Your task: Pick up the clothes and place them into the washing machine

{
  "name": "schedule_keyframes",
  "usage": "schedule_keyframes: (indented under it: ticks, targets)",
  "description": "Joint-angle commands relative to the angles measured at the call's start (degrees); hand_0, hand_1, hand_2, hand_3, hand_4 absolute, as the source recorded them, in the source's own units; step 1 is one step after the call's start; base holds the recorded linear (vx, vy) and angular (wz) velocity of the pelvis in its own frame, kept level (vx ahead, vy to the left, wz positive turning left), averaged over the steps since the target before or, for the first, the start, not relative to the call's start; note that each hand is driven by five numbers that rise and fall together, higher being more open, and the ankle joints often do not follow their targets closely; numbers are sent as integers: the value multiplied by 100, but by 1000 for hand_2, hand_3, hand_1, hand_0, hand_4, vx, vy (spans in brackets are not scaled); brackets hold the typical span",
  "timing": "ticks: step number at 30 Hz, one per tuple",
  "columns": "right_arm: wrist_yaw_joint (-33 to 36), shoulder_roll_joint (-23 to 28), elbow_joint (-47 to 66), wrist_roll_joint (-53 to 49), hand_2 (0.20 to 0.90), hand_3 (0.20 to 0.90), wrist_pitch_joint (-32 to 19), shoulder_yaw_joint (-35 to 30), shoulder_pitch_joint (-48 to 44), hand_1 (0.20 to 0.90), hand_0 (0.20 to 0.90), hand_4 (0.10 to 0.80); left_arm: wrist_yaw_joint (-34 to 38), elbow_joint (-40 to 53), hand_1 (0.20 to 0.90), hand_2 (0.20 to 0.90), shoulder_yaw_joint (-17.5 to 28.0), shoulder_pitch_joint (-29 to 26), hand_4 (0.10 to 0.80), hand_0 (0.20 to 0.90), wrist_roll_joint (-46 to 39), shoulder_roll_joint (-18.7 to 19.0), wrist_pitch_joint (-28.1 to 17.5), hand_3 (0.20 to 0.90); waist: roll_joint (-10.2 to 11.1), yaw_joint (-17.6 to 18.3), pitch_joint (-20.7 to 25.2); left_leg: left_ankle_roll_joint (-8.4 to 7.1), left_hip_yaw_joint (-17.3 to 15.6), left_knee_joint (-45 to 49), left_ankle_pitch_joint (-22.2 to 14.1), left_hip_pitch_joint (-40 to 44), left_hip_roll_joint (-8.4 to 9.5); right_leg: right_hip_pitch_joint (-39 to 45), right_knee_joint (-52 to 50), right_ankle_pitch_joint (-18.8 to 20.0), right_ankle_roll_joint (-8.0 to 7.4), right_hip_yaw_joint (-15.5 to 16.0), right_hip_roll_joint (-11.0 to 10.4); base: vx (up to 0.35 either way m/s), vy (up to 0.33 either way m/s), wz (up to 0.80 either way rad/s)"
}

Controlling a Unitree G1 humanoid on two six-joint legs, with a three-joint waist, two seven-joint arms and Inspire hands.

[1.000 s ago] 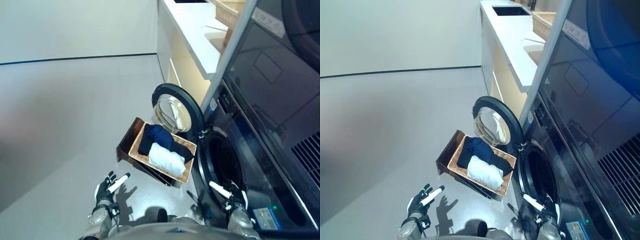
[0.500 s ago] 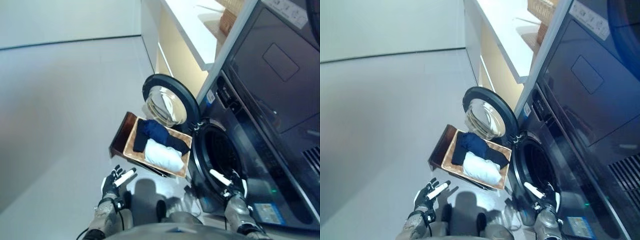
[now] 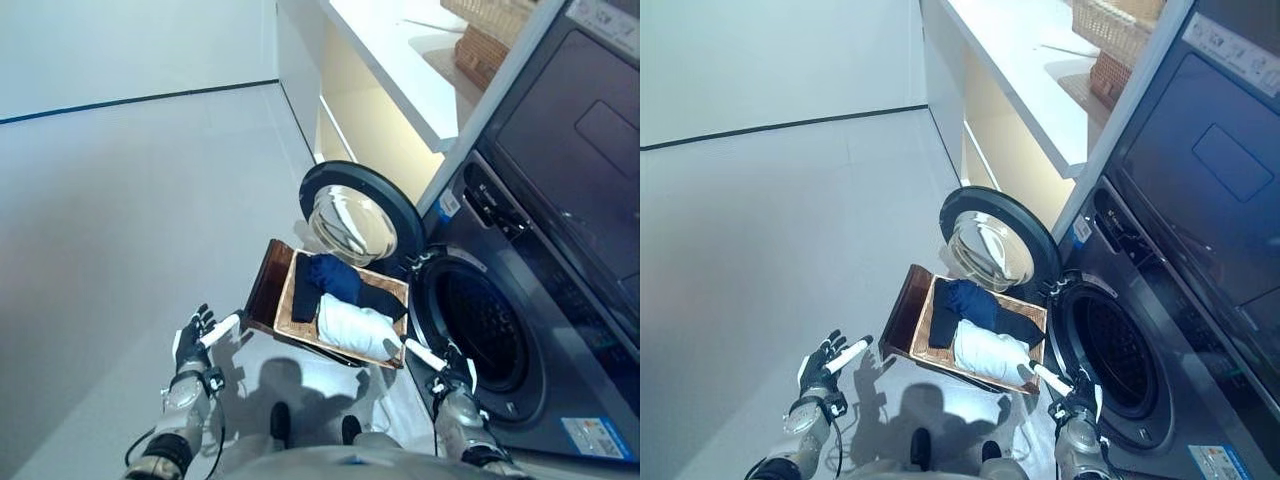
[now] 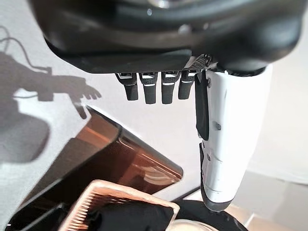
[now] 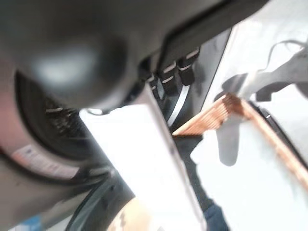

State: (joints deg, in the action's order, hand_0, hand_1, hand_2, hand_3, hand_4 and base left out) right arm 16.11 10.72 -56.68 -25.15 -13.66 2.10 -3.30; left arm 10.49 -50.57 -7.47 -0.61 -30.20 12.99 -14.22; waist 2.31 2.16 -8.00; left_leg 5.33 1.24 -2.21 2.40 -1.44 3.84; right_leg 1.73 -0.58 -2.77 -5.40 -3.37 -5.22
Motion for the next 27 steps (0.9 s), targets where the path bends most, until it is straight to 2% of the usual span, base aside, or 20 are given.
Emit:
schedule_keyframes:
  ticks: [1,3,5,7,8,11,13,16,18,20,22,27]
  targets:
    - [54,384,403,91,900,900,-334,-2,-143,900,900,800,30,95,900,900,84,-75,800,900,78,-10,-405,900,118,-110,321,-356,13,969,-673,-503,-81,99,-297,398,-328,-35,-334,31,109,-7]
    - [61,341,650,163,900,900,-322,65,-144,900,900,800,-20,246,900,900,44,110,800,900,90,-71,-388,900,67,-105,335,-269,-24,922,-709,-456,16,-18,-524,613,-409,-80,-426,26,152,-8]
    - [71,338,682,212,900,900,-297,122,-190,900,900,800,-44,355,900,900,6,155,800,900,104,-81,-377,900,-13,-105,289,-178,-50,851,-725,-342,86,-198,-977,802,-390,-91,-492,14,173,-15]
    - [90,322,748,267,900,900,-269,180,-234,900,900,800,-58,467,900,900,8,189,800,900,132,-56,-350,900,-97,-104,145,-93,-86,792,-727,-233,111,-491,-1569,935,-249,20,-541,-24,179,-26]
    - [110,307,759,304,900,900,-262,216,-266,900,900,800,-59,493,900,900,28,193,800,900,145,-25,-348,900,-137,-101,54,-58,-120,796,-757,-180,120,-628,-1846,953,-179,202,-577,-22,154,-23]
    - [98,271,792,312,900,900,-250,269,-299,900,900,800,-87,457,900,900,78,134,800,900,150,40,-334,900,-206,-54,-88,-53,-161,842,-816,-74,121,-757,-1938,779,-78,543,-640,29,83,-15]
    - [102,285,766,346,900,900,-248,290,-341,900,900,800,-62,450,900,900,130,59,800,900,139,92,-378,900,-225,-59,-136,-102,-220,839,-861,-33,77,-807,-1489,626,-99,744,-648,56,-23,-16]
    - [94,322,771,344,900,900,-248,331,-471,900,900,800,-9,353,900,900,217,-37,800,900,71,123,-420,900,-182,-79,-218,-181,-296,784,-897,-5,19,-965,-720,742,-213,867,-606,54,-96,-22]
    - [96,348,865,358,900,900,-243,364,-505,900,900,800,29,355,900,900,269,-81,800,900,33,136,-430,900,-107,-61,-286,-239,-308,743,-917,36,-15,-1154,-339,983,-297,794,-566,96,-153,-4]
    - [74,379,949,367,900,900,-239,377,-460,900,900,800,50,353,900,900,305,-62,800,900,19,149,-435,900,-23,-33,-327,-306,-264,712,-945,118,-56,-1193,-240,1037,-322,721,-503,155,-185,16]
    - [66,403,891,390,900,900,-229,369,-408,900,900,800,49,297,900,900,304,-32,800,900,11,86,-426,900,45,-68,-288,-389,-221,694,-974,141,-107,-1062,-90,987,-306,809,-448,176,-248,17]
    - [153,542,880,322,900,900,-320,362,-492,900,900,800,42,163,900,900,234,-64,800,900,-146,-67,-427,900,58,-66,-211,-668,-63,588,-784,74,-478,-984,-1,844,-145,992,-199,131,-260,32]
